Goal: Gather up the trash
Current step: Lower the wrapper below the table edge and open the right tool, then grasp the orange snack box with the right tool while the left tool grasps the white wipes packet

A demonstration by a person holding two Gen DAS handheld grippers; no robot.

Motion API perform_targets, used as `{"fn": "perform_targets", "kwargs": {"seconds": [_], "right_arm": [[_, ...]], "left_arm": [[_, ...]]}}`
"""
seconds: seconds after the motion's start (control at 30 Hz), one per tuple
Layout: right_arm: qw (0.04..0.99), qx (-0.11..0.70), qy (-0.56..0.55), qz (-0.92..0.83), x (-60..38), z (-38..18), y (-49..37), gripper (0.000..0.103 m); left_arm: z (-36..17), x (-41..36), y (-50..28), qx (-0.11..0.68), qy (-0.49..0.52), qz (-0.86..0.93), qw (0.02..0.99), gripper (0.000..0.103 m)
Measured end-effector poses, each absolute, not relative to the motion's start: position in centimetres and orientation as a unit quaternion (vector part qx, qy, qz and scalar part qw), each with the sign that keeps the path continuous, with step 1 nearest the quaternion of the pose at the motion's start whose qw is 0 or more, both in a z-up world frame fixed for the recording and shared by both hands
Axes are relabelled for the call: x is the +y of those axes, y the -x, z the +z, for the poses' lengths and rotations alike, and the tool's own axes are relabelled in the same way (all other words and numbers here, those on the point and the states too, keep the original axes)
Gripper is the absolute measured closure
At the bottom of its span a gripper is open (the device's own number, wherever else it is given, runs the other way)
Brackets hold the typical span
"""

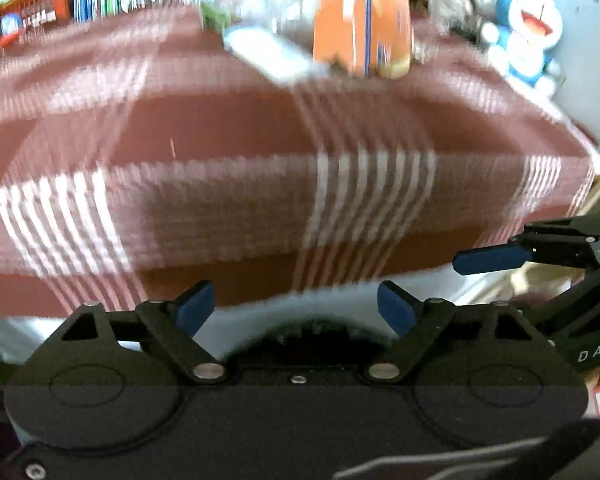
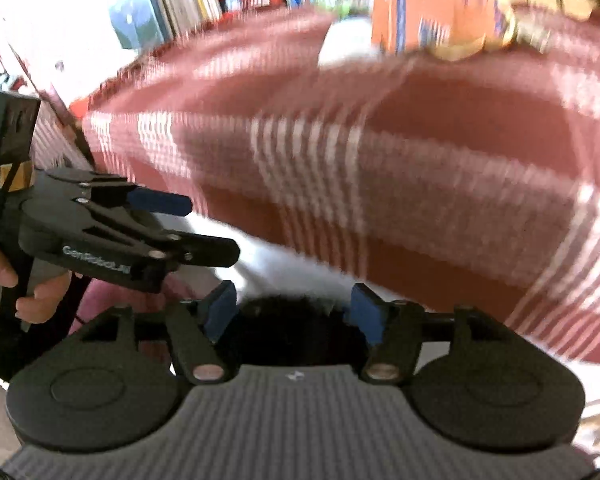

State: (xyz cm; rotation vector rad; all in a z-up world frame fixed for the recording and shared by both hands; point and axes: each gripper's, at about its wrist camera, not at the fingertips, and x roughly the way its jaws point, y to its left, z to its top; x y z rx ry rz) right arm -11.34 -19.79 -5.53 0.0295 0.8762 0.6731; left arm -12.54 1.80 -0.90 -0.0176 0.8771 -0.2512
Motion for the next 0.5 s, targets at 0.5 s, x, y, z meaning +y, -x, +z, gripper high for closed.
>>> {"fn": "perform_targets", "kwargs": {"seconds": [0.5], "right_arm": [[0.940, 0.269, -0.044, 0.205, -23.2, 2.4, 4.8, 0.000]], "left_arm": [[4.0, 3.3, 3.2, 0.320, 0.106, -0.054, 0.940, 0.009]]}}
